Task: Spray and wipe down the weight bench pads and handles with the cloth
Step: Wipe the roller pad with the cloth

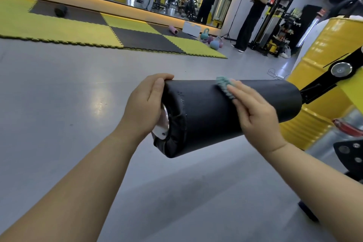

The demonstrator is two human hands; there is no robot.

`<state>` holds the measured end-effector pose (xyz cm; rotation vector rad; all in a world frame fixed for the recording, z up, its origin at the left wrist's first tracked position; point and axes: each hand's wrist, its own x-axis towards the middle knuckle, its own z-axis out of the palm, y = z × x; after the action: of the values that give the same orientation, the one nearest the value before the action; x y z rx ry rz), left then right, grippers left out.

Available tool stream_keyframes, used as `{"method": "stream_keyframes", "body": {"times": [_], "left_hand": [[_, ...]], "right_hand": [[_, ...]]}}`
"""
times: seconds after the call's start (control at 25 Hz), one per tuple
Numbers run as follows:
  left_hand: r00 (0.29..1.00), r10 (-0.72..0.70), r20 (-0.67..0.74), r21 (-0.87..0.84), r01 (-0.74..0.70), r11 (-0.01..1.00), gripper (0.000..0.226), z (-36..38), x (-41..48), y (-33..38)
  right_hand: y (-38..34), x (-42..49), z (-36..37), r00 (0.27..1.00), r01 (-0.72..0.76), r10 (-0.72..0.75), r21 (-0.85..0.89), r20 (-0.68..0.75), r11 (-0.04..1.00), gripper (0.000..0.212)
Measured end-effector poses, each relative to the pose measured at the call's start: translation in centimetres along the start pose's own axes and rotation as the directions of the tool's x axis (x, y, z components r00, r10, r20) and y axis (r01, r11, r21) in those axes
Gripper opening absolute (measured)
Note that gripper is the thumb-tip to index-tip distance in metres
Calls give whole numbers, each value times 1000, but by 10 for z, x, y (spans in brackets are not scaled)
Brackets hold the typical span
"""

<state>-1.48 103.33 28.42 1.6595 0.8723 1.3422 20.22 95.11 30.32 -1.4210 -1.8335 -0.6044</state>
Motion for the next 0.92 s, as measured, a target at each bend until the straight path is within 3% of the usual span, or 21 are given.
{"method": "stream_keyframes", "body": {"times": [0.08,0.16,0.24,0.32,0.44,0.48,0.52,0.6,0.64,0.68,0.72,0.76,0.84,0.92], "left_hand": [[999,-38,-3,-47,38,998,32,-2,4,-2],[997,-69,-16,-85,67,994,31,-1,5,-3],[996,-83,-18,-136,80,987,32,1,3,-3],[995,-93,-25,-154,88,984,32,2,0,-3],[994,-106,-39,-146,99,984,28,3,1,-5],[993,-115,-30,-125,110,986,29,4,2,-5],[993,-120,-20,-89,117,989,29,5,2,-4],[993,-114,-19,-16,114,993,26,7,1,2],[993,-113,-28,-3,113,994,25,8,0,5],[993,-114,-37,5,114,993,24,10,0,8],[992,-118,-47,17,119,993,22,12,0,10],[991,-123,-57,33,125,992,21,13,0,12],[990,-119,-76,48,123,991,20,15,1,12],[990,-101,-98,20,103,994,21,17,0,11]], "right_hand": [[-15,12,5,985,-173,173,25,-14,985,28],[-50,36,19,985,-166,163,60,52,984,29],[-78,51,26,992,-78,67,103,109,992,30],[-89,40,26,995,54,-65,128,77,990,29],[-65,-12,19,947,307,-318,151,48,940,34],[-45,-23,14,937,331,-341,128,74,935,40],[-20,-30,11,952,288,-295,84,82,954,42],[28,-31,4,999,-41,41,11,-4,999,38],[44,-24,-3,955,-289,289,2,-67,957,36],[52,-12,-9,847,-522,521,13,-104,853,35],[54,0,-11,747,-657,656,33,-113,754,35],[45,13,-6,735,-673,672,17,-92,739,33],[-4,32,10,862,-506,506,10,22,862,30],[-63,32,25,979,-195,190,69,74,978,30]]}}
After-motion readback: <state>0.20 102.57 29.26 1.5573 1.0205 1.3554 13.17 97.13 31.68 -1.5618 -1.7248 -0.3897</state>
